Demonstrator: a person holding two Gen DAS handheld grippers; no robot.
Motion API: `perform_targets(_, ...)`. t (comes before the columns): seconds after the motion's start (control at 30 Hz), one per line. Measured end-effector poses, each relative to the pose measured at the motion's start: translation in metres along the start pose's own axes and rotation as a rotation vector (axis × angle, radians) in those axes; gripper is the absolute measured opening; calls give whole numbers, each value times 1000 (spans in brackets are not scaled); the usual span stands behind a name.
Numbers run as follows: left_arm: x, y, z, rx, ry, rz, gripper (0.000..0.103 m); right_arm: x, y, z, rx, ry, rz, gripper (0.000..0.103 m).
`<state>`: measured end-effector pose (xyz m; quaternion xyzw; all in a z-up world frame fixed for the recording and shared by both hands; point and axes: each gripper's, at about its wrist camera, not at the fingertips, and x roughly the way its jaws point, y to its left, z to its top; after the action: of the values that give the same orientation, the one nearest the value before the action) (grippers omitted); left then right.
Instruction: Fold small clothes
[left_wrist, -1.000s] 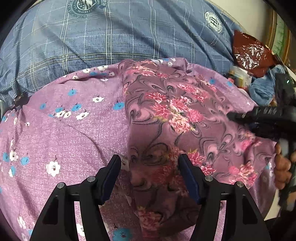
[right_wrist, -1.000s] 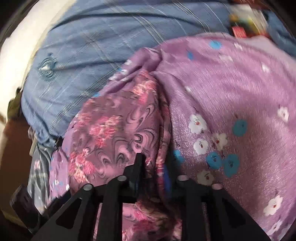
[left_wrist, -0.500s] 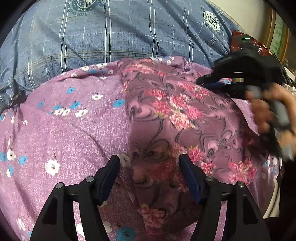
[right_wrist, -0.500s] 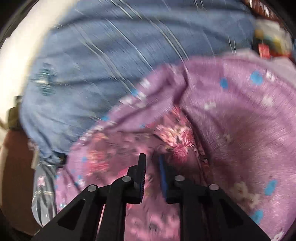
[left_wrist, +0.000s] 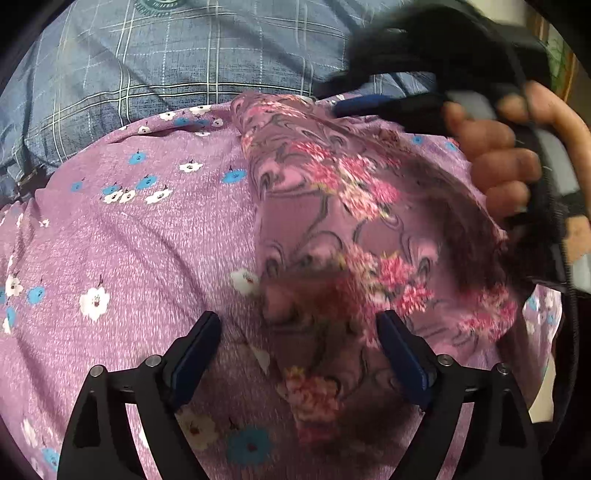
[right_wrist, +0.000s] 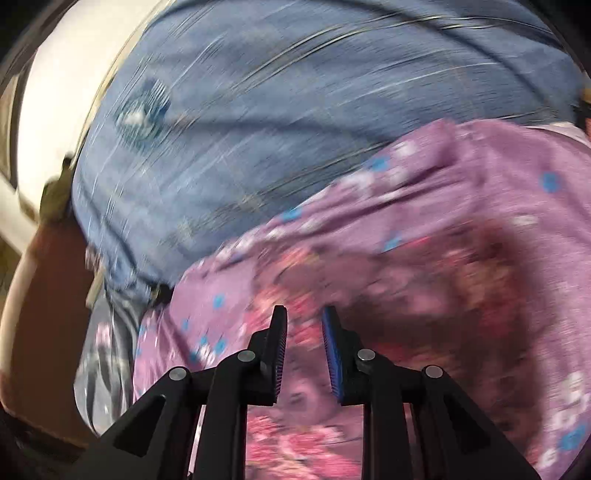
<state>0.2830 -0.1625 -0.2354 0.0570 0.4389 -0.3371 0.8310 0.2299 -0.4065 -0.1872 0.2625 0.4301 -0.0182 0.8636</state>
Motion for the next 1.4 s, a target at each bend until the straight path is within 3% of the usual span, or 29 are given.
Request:
perform_targets(0.1, -3, -4, -5, 52, -2, 11, 89, 36, -10, -6, 17, 69, -59, 25)
perform_targets(0.2, -4, -4, -6, 74, 4, -1, 91, 36, -9, -11, -2, 56, -63, 25)
perform_targets(0.3, -5, -6, -2, 102, 26, 5, 91, 23, -4, -13, -37, 44, -58, 26)
perform_targets(0.43, -8, -2, 6, 64, 59, 8, 91, -7, -12, -14, -29, 16, -58, 28)
perform_targets(0.53, -15, -2, 12, 57, 29, 54, 90, -29, -15, -20, -33, -11, -56, 28)
perform_targets(0.77, -28, -5, 22, 33, -57, 135, 90, -69, -30, -58, -31, -1, -140, 28)
perform_targets(1.07, -13, -10, 19, 39, -44, 194, 92, -101, -67, -119, 8, 0, -193, 25)
perform_targets(1.27, 7, 1, 20, 1, 18, 143, 99, -111, -81, -148, 9, 29, -234, 26)
perform_targets(1.4, 11, 9, 21, -33, 22, 124, 103, -113, -77, -145, 9, 46, -250, 26)
